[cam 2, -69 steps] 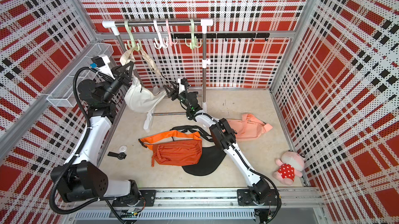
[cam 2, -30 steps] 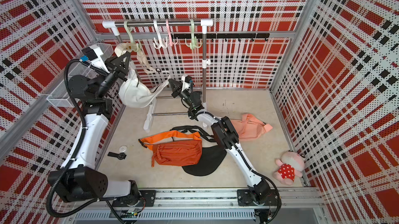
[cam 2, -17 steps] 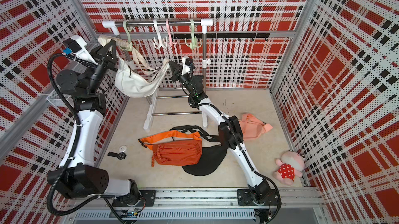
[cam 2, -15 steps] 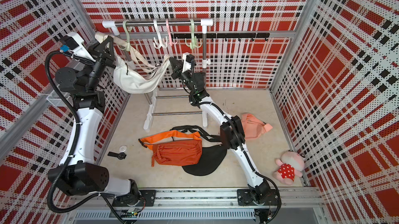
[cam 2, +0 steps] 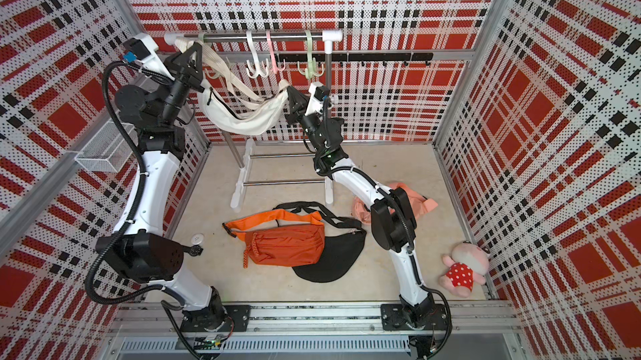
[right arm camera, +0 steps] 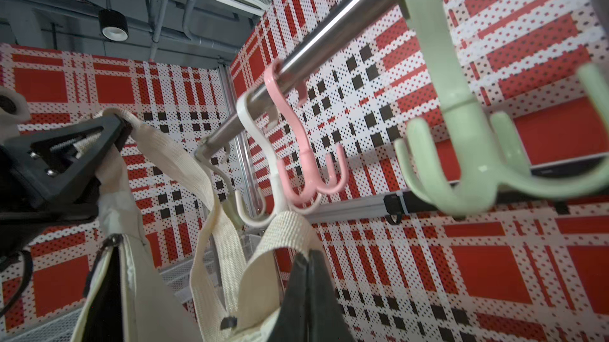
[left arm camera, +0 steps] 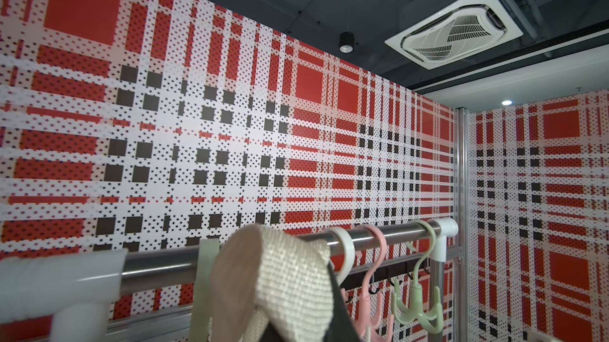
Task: Take the bag off the hook
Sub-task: Pick up the bag from the hook, then place the bag at the center of the board.
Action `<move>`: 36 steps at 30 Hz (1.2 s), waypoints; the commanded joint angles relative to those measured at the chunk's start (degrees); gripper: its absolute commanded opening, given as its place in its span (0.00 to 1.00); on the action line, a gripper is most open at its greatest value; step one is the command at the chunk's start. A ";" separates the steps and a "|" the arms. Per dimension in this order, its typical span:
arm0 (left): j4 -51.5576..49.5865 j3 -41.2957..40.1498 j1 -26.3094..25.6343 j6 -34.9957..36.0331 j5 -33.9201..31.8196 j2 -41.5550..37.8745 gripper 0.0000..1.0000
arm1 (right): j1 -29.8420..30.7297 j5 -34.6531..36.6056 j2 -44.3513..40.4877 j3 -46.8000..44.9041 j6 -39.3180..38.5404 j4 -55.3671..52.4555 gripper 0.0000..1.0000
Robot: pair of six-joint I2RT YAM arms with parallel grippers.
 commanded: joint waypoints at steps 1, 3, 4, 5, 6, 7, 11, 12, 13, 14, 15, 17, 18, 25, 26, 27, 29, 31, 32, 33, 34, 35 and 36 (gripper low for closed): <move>5.49 -0.51 1.84 -3.15 1.53 -1.80 0.00 | 0.11 1.92 -4.28 -3.83 -0.50 5.50 0.00; 10.10 -2.80 3.98 -7.92 2.55 -3.10 0.00 | 0.20 2.38 -5.89 -6.52 -0.54 6.50 0.00; 12.30 -4.12 4.78 -9.77 2.91 -3.86 0.00 | 0.28 2.66 -6.76 -8.07 -0.31 7.16 0.00; 14.11 -5.65 5.57 -11.46 3.14 -4.73 0.00 | 0.38 3.07 -7.91 -9.98 -0.10 8.05 0.00; 15.66 -7.01 6.04 -12.72 3.44 -5.48 0.00 | 0.59 3.47 -9.13 -12.00 -0.04 8.84 0.00; 16.57 -8.05 6.36 -13.60 3.64 -6.09 0.00 | 0.79 3.88 -10.19 -13.54 -0.20 9.28 0.00; 18.16 -11.57 6.06 -15.06 4.77 -8.63 0.00 | 2.28 4.57 -15.30 -18.58 -2.41 6.04 0.00; 18.12 -12.22 5.84 -15.08 5.20 -9.35 0.00 | 2.67 4.60 -16.70 -19.96 -2.71 5.15 0.00; 18.15 -13.07 5.36 -14.85 6.17 -10.05 0.00 | 3.04 4.57 -18.21 -21.46 -2.93 4.51 0.00; 18.11 -14.03 4.76 -14.33 7.45 -10.90 0.00 | 3.39 4.57 -19.62 -22.90 -3.19 3.68 0.00; 18.16 -14.98 4.19 -13.55 8.52 -11.66 0.00 | 3.82 4.64 -20.87 -23.86 -3.59 2.73 0.00; 18.19 -18.44 2.33 -11.61 9.96 -13.42 0.00 | 5.11 4.76 -23.74 -25.37 -5.66 -0.62 0.00; 18.17 -20.19 1.51 -10.71 10.09 -14.08 0.00 | 5.84 5.14 -24.80 -26.13 -7.16 -1.61 0.00; 18.95 -29.11 -1.82 -9.58 9.41 -18.92 0.00 | 7.72 9.03 -30.88 -33.24 -8.71 -0.05 0.00; 18.81 -29.82 -1.96 -9.57 9.40 -19.71 0.00 | 7.89 9.65 -31.86 -33.90 -8.84 -0.40 0.00; 18.77 -30.50 -1.96 -9.48 9.40 -20.41 0.00 | 7.97 10.10 -32.59 -34.48 -8.94 -0.59 0.00; 18.29 -32.17 -2.23 -9.13 9.02 -22.36 0.00 | 8.20 10.71 -34.35 -35.63 -9.03 -1.29 0.00; 16.72 -33.62 -3.05 -8.09 8.08 -24.16 0.00 | 8.52 10.49 -35.97 -36.54 -9.34 -2.67 0.00; 15.39 -34.24 -3.65 -7.19 7.33 -25.02 0.00 | 8.70 10.08 -36.75 -36.96 -9.82 -3.71 0.00; 13.64 -35.01 -4.65 -5.81 6.36 -26.02 0.00 | 9.02 9.54 -37.79 -37.40 -10.51 -5.55 0.00; 11.66 -35.56 -5.66 -4.36 4.95 -27.24 0.00 | 9.36 9.23 -38.74 -37.71 -11.07 -7.61 0.00; 9.79 -36.15 -6.69 -3.55 3.43 -28.27 0.00 | 9.74 9.06 -39.55 -38.08 -11.37 -9.46 0.00; 7.44 -36.56 -7.78 -2.34 2.18 -29.55 0.00 | 10.11 8.96 -40.64 -38.76 -11.40 -11.09 0.00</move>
